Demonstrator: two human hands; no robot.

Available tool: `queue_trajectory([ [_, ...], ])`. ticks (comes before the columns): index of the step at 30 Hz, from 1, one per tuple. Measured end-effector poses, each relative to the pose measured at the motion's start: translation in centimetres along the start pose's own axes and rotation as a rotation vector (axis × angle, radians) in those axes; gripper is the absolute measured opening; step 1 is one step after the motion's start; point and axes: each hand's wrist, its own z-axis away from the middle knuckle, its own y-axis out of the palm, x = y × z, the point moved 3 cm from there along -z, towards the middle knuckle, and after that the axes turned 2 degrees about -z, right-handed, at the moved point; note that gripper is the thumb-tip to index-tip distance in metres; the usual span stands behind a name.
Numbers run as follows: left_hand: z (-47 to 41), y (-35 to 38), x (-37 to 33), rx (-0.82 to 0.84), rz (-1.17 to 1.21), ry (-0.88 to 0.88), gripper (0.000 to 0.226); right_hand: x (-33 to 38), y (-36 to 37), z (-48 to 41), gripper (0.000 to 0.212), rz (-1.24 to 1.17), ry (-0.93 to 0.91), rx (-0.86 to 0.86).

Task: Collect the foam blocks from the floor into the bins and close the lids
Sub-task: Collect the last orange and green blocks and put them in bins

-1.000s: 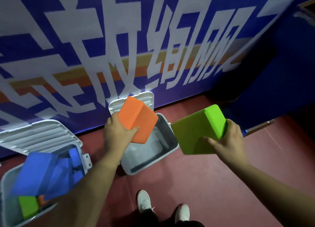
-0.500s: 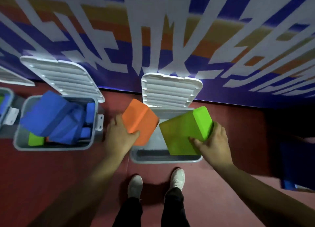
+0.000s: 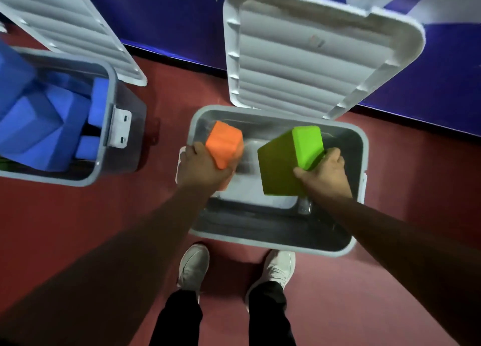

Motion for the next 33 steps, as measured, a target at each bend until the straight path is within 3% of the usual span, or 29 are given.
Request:
queue_trajectory([
  [5, -4.8, 7.1, 1.3, -0.161, -0.093, 0.005, 0.091, -2.1, 6.4, -6.0, 0.079, -0.031, 0.029, 0.015],
  [9, -7.6, 11.6, 2.0, -0.020, -0.027, -0.104, 0.107, -3.6, 10.8, -8.1, 0.087, -0.077, 0.073, -0.019],
  [12, -8.2, 13.8, 3.0, 0.010, 0.102, -0.054, 0.119, -4.3, 13.3, -8.6, 0.086, -0.112, 0.090, 0.000],
  [15, -8.5, 13.5, 3.3, 0.031, 0.137, 0.044, 0.116, -4.0, 13.8, -8.7, 0.079, -0.118, 0.100, 0.024],
  [17, -8.5, 11.9, 3.1, 0.082, 0.153, 0.038, 0.099, -3.0, 12.5, -8.0, 0.075, -0.071, 0.087, 0.033],
  [21, -7.5, 3.7, 1.3, -0.011, 0.148, 0.070, 0.059, 1.6, 6.2, -5.1, 0.069, -0.014, 0.032, 0.007],
  [25, -5.6, -10.3, -3.0, -0.059, 0.160, 0.190, 0.049, 9.3, -3.8, 0.4, 0.061, -0.004, -0.040, -0.063],
  [29, -1.3, -27.2, -6.6, -0.223, 0.220, 0.334, 0.044, 18.9, -14.9, 8.5, 0.067, -0.035, -0.132, -0.133],
  [33, 5.4, -44.8, -9.7, -0.207, 0.196, 0.388, 0.047, 28.7, -26.7, 18.5, 0.067, -0.061, -0.205, -0.246],
])
